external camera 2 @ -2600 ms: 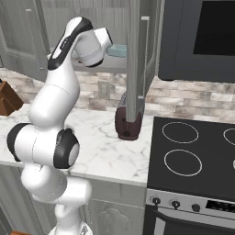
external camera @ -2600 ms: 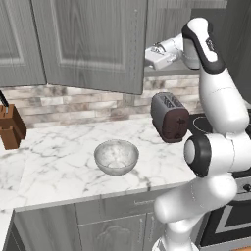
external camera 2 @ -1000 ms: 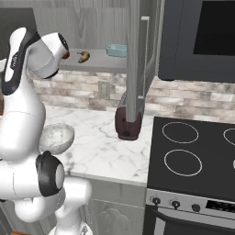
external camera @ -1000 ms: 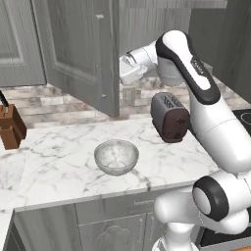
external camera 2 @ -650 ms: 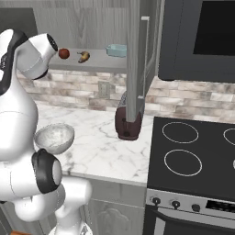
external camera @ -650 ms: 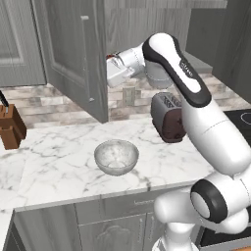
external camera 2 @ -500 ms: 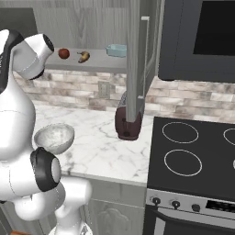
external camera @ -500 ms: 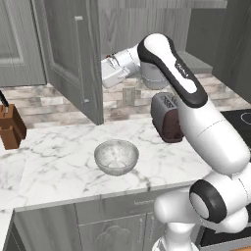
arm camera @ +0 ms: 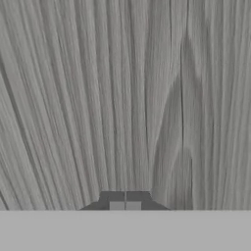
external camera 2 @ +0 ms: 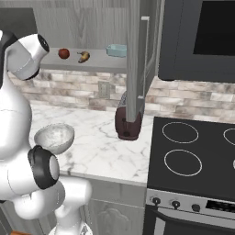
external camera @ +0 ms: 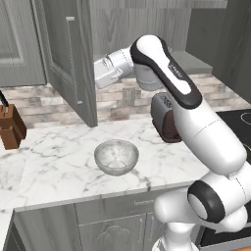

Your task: Open the cabinet. Pick the banana and apple from the cabinet and place them into the bowl. Then close the cabinet.

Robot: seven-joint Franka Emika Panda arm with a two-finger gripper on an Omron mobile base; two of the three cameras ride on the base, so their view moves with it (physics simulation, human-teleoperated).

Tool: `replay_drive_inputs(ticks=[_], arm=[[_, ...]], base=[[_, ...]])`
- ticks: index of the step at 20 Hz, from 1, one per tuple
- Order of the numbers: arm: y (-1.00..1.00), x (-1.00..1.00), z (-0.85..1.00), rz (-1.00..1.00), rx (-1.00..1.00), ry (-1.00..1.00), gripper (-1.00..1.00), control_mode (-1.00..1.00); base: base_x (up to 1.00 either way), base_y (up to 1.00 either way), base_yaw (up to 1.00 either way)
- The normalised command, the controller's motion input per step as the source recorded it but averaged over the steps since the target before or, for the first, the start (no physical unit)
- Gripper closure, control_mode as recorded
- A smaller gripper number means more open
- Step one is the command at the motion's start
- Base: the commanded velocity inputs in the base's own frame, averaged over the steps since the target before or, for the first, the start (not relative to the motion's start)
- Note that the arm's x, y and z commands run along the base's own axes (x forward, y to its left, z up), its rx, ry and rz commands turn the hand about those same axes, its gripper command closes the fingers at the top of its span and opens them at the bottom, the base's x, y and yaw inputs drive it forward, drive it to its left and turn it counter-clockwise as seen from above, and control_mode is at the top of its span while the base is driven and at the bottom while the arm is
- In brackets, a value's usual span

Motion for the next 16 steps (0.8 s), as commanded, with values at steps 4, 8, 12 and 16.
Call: replay_drive_inputs(ticks=[4, 8, 12, 16], arm=[[0.0, 0.0, -0.11, -0.02, 0.0, 0.0, 1.0, -1.0], [-0.09, 0.0, -0.08, -0.04, 0.0, -0.01, 1.0, -1.0], [-0.37, 0.09, 0.0, -0.17, 0.0, 0.0, 1.0, -1.0], [-0.61, 0.2, 0.11, -0.17, 0.0, 0.03, 1.0, -1.0]], base=[[0.0, 0.0, 0.0], [0.0, 0.0, 0.0], [0.0, 0.0, 0.0], [0.0, 0.0, 0.0]])
